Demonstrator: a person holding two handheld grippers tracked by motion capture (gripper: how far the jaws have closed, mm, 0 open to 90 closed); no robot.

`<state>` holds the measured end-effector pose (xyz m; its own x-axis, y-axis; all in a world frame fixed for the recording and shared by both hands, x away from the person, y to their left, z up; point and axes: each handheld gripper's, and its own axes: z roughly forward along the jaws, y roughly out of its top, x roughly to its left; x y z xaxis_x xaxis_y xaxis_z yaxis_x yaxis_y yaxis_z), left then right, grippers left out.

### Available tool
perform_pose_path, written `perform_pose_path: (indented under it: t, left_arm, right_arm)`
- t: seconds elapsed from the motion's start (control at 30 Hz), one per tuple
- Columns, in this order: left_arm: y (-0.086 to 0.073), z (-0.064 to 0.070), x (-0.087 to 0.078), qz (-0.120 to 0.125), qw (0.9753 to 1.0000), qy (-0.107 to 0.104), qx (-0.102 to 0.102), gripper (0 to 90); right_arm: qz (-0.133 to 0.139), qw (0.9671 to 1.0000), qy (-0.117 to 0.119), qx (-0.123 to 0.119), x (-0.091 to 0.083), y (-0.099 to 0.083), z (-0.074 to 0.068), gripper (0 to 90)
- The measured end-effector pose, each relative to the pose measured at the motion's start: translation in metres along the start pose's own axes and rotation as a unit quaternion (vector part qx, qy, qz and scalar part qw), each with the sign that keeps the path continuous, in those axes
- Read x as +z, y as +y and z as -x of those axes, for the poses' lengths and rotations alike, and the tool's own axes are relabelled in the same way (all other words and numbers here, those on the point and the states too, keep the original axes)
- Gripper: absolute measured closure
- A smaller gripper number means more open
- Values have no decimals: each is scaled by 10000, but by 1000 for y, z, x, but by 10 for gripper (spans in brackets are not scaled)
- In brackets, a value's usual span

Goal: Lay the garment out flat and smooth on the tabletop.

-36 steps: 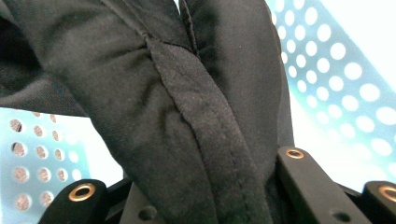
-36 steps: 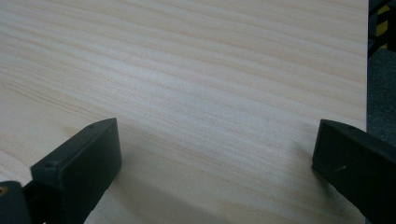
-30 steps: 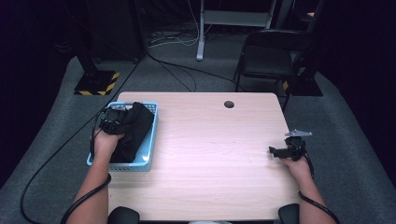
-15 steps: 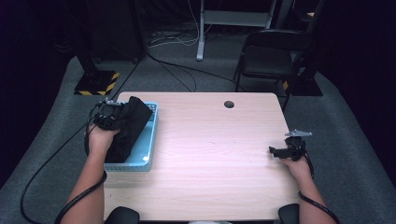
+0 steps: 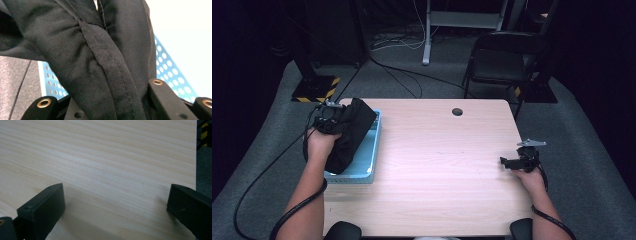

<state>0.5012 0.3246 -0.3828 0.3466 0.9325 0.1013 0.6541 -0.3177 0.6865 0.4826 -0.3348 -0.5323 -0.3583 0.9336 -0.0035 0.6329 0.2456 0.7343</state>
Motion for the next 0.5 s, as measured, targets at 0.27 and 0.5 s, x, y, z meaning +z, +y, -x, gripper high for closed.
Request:
perform_pose_path:
  t: [0.27,0.5]
  left_arm:
    - [11,5,-8,71,9999,-31,92,701]
    - [16,9,-11,100,9999,-37,136,701]
  right_arm:
    - [1,10000,0,-1,0,0,0,6]
    - [0,10000,0,-1,0,0,0,6]
